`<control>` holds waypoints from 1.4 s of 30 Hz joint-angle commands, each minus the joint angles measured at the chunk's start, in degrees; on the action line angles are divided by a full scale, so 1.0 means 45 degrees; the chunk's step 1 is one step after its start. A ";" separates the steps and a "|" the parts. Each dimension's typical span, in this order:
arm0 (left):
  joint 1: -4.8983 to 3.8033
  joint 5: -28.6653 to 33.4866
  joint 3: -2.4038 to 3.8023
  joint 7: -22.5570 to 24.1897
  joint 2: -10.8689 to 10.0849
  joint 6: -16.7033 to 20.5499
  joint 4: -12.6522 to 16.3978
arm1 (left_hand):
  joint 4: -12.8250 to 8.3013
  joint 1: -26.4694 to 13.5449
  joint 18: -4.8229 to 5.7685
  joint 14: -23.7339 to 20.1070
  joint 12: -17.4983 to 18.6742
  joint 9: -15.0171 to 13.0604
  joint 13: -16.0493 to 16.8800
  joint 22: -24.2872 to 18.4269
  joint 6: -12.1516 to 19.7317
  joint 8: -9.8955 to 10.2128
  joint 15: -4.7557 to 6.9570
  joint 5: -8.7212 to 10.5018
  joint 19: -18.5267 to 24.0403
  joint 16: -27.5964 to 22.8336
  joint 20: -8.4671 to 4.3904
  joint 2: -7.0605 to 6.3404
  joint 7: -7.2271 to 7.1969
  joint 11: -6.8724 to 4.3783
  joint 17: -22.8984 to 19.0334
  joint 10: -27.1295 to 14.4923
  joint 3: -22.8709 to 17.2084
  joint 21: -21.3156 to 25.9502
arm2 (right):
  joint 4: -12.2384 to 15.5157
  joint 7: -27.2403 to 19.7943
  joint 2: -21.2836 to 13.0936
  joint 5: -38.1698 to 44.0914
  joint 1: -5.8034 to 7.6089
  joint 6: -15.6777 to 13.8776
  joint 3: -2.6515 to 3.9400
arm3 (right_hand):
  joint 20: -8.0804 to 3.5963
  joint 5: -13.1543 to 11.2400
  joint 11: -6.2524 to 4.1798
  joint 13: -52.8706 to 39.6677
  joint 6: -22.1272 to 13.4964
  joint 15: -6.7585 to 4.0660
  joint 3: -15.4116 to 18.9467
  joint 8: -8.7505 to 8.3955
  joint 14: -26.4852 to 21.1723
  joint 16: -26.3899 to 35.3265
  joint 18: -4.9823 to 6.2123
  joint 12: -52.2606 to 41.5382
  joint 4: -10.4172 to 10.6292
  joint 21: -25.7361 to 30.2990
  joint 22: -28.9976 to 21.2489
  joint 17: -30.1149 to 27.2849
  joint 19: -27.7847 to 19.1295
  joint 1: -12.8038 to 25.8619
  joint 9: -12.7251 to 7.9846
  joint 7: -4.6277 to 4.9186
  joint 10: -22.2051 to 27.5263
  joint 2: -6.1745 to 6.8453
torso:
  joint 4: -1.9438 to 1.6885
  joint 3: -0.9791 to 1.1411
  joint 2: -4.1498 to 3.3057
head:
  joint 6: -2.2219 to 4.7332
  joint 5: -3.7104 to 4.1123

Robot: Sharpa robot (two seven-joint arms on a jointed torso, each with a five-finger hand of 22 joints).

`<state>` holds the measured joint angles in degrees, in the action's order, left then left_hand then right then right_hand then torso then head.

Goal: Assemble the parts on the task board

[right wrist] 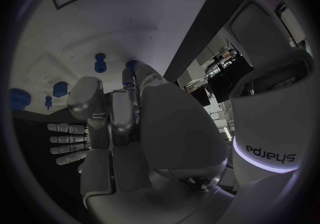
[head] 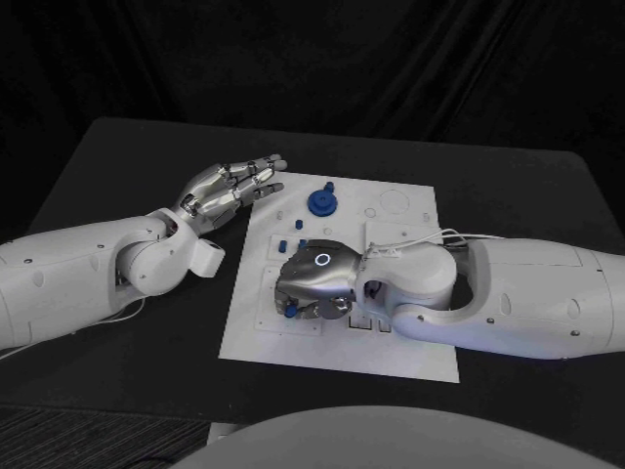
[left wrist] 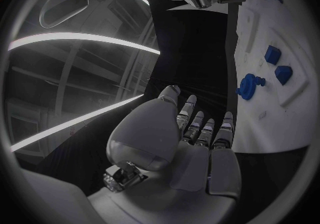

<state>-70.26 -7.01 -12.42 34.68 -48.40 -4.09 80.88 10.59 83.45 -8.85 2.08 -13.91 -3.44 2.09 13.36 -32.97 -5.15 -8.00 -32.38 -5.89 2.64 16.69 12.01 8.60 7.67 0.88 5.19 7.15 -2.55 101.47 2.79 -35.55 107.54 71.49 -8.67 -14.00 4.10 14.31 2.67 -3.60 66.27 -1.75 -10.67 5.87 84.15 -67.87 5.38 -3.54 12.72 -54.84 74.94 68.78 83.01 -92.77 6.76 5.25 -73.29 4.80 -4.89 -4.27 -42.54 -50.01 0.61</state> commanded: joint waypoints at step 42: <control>0.0048 0.0072 0.0012 -0.0054 -0.0149 -0.0198 -0.0015 | -0.0020 -0.0028 -0.0198 -0.0002 -0.0068 -0.0005 0.0010 0.0084 0.0093 -0.0049 -0.0165 -0.0070 -0.0142 0.0116 0.0025 0.0096 0.0019 0.0058 0.0025 -0.0088 -0.0096 -0.0101 | 0.1846 0.0824 -0.3257 -0.1900 0.1846 -0.4083 -0.0010 | 0.0189 -0.1471 0.0445 -0.0107 -0.4865 0.0119 0.0526 -0.0228 -0.0301 0.0718 0.0268 -0.0817 0.0309 0.1540 0.1430 -0.0995 -0.0879 0.0965 -0.0605 -0.0929 0.2561 0.0143 | 0.0005 0.0007 0.0010 | 0.0038 -0.0047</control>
<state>-70.11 -7.01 -12.42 33.90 -49.09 -4.52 80.69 10.43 83.45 -8.84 2.18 -13.91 -3.44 2.09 13.71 -32.97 -5.15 -8.31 -32.39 -6.10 2.86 16.89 12.01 8.60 7.88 0.92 4.98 6.99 -2.77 109.23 5.22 -49.99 103.06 79.54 -20.64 -14.05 5.12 8.10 4.56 -4.05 44.47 -1.03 -8.50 4.66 82.62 -64.56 6.29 -7.15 14.09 -47.88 74.91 64.43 78.94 -88.45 3.99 1.10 -61.59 5.29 -4.91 -4.26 -42.53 -49.86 0.38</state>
